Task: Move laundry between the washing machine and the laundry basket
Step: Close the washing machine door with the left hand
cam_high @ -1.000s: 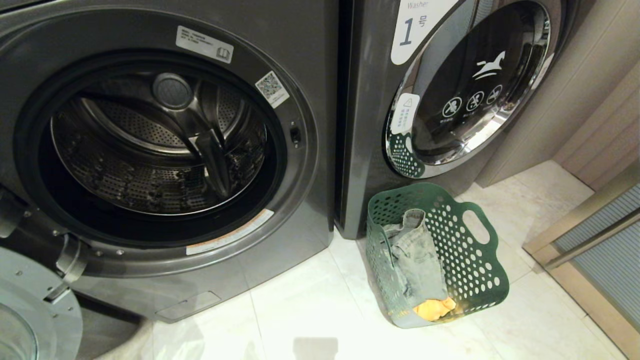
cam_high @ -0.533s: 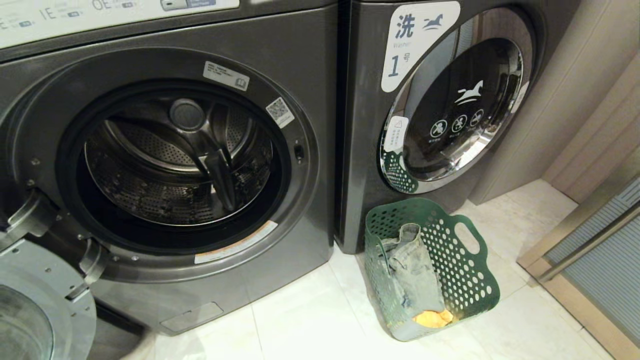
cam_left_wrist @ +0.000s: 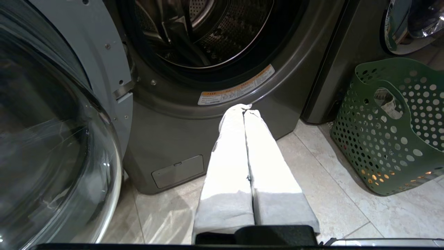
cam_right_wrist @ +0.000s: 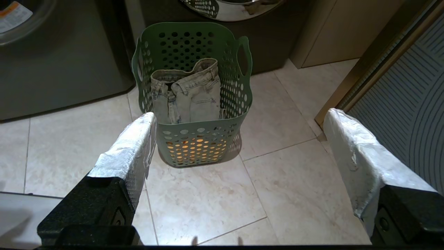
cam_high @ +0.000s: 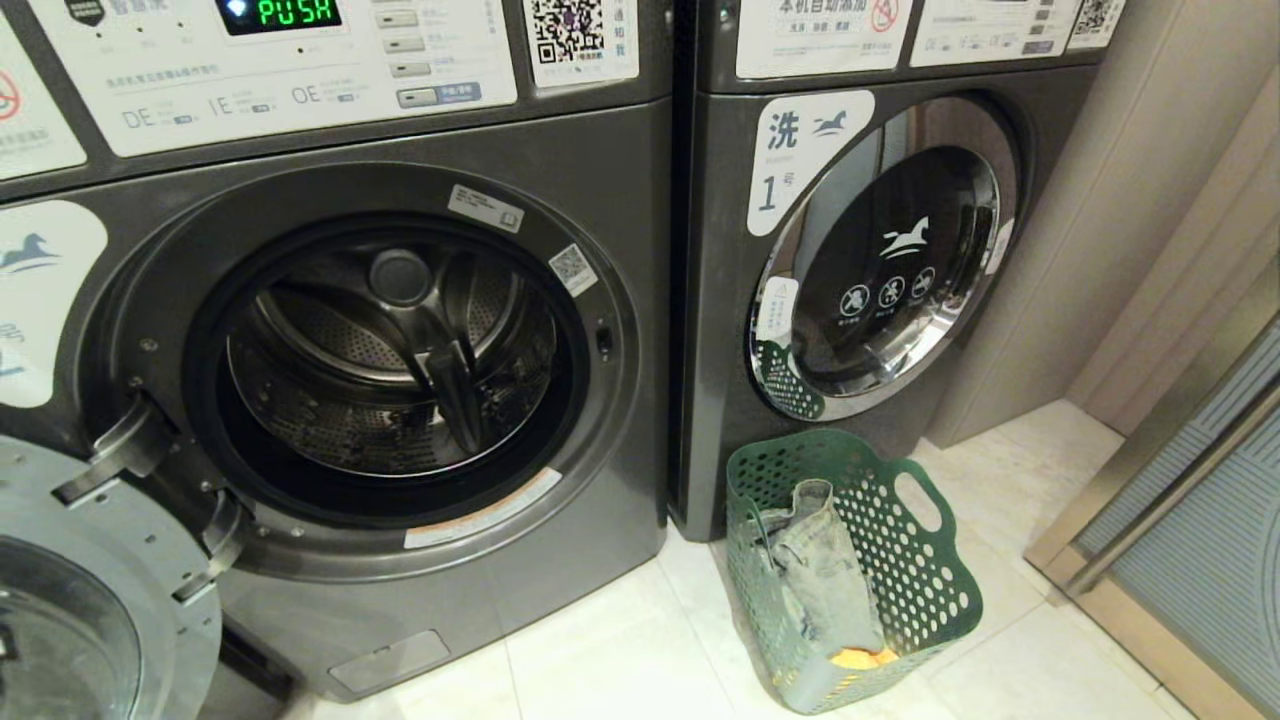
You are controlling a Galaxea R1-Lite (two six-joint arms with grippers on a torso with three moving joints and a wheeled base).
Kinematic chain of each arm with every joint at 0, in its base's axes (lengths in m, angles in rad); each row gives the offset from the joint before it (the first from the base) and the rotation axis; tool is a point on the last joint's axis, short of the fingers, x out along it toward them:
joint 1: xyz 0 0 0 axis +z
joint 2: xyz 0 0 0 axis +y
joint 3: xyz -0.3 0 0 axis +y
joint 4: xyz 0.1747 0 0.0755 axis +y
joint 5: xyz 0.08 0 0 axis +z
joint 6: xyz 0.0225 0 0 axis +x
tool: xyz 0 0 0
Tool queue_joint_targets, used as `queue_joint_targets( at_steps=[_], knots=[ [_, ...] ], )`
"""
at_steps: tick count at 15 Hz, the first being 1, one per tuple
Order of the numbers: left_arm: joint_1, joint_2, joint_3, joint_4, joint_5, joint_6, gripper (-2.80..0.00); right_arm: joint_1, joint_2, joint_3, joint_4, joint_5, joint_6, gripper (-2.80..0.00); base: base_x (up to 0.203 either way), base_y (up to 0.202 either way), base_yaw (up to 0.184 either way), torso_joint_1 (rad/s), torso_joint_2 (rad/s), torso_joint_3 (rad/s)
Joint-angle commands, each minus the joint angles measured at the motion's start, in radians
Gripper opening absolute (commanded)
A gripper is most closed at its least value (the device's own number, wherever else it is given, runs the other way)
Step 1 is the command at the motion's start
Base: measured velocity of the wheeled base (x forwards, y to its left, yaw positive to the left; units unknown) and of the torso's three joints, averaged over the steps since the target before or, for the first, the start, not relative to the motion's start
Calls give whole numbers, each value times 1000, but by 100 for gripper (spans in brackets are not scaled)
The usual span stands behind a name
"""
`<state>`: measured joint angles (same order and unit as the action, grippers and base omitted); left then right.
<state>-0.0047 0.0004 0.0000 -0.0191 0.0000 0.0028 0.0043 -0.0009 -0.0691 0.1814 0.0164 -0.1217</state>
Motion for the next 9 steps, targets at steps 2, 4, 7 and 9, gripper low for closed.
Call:
queue_joint_targets(
  at_steps=[2,4,7,9],
  knots=[
    [0,0,6,-1,0,0,-280,0,2,0,1,0,-1,0,0,0,0,2,1,143],
    [0,0,6,-1,0,0,-280,0,2,0,1,0,-1,0,0,0,0,-1,5,47],
    [0,0,6,-1,0,0,-280,0,2,0,1,0,-1,0,-1,-2,36,2,4,1],
    [0,0,6,-1,0,0,-280,0,2,0,1,0,1,0,3,-7,172,0,1,4]
  ],
)
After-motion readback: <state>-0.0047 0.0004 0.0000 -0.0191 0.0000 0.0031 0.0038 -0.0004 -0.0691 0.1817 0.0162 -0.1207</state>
